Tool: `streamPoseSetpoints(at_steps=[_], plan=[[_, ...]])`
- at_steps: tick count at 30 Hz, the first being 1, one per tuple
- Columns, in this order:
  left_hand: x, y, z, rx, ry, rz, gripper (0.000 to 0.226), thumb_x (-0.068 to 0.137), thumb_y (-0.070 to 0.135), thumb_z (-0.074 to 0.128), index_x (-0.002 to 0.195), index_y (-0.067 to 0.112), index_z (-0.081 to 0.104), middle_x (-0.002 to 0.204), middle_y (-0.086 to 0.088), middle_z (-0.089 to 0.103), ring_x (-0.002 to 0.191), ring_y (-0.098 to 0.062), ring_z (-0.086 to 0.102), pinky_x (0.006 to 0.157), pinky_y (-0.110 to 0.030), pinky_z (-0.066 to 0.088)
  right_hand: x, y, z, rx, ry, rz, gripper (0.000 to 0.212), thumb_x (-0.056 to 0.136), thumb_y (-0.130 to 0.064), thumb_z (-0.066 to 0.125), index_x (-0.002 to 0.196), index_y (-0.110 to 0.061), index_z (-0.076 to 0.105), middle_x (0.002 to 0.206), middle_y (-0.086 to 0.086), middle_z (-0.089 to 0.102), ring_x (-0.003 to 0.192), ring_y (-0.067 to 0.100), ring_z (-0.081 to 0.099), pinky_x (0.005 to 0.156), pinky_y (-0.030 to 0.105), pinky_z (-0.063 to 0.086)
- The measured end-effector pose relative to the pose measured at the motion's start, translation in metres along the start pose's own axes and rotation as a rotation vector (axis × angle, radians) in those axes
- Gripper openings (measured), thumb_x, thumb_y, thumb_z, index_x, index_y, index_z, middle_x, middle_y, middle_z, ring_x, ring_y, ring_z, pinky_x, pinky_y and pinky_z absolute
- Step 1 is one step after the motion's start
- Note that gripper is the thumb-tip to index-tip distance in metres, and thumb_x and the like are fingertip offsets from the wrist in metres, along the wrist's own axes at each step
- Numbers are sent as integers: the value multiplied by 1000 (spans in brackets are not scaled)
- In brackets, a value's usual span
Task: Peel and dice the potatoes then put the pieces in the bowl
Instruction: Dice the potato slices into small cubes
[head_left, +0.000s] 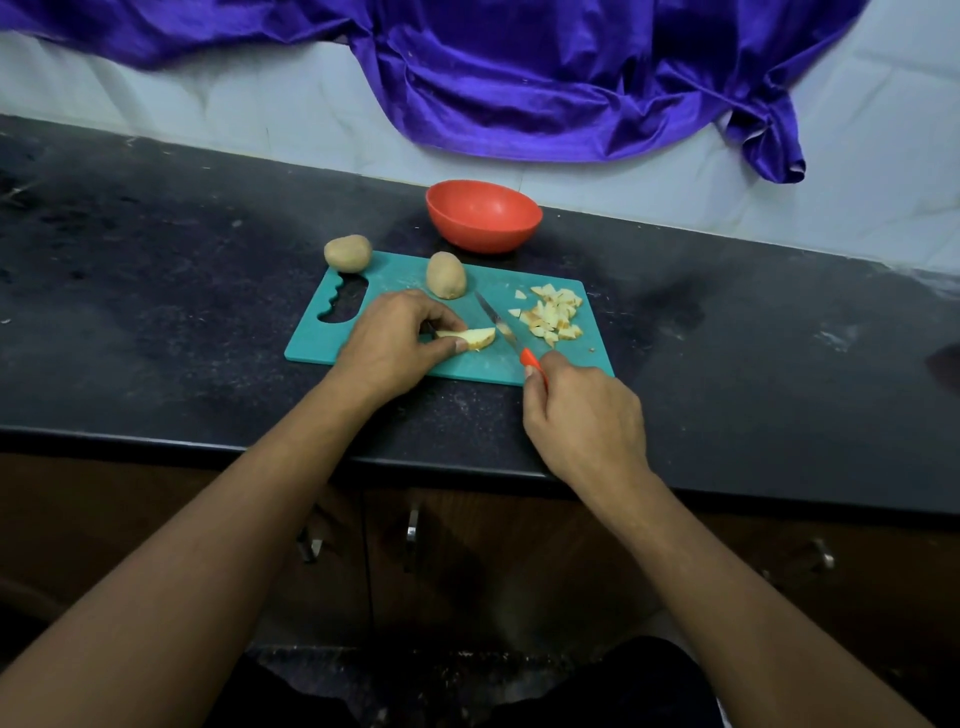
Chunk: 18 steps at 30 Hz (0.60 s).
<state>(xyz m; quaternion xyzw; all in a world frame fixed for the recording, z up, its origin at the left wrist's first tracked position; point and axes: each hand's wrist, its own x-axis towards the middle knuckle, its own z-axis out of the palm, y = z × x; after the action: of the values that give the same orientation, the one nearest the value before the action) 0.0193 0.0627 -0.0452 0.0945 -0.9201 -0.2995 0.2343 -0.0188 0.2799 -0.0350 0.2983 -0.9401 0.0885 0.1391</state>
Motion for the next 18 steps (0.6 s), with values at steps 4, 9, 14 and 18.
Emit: streamPoseSetpoints(at_steps=[4,9,14,18], plan=[[-1,0,1,10,3,-14,21,84,34,82,105,31,79,102,9,69,100,-12,59,89,-36,51,3,-3,-3,-49,-59,-27,33,108,-47,33,115,-24,56,81,-5,56,70,12,57,60,36,52],[-2,0,0,-3,15,-24,19,84,35,83,102,32,78,101,10,69,100,-13,60,90,-40,52,5,-7,-5,-110,-83,-22,32,108,-45,33,112,-23,56,78,-5,52,69,13,53,57,34,40],[-2,0,0,0,17,-28,21,84,35,82,104,31,78,102,10,69,100,-12,59,90,-39,52,-6,-3,-1,-1,-6,12,34,108,-47,33,112,-24,58,76,-8,55,66,9,54,56,31,48],[-1,0,0,12,10,-22,22,85,35,82,106,31,78,102,10,68,99,-12,59,90,-38,52,-6,-4,-3,-12,-22,-15,35,108,-48,32,111,-24,58,78,-7,57,67,11,55,57,33,48]])
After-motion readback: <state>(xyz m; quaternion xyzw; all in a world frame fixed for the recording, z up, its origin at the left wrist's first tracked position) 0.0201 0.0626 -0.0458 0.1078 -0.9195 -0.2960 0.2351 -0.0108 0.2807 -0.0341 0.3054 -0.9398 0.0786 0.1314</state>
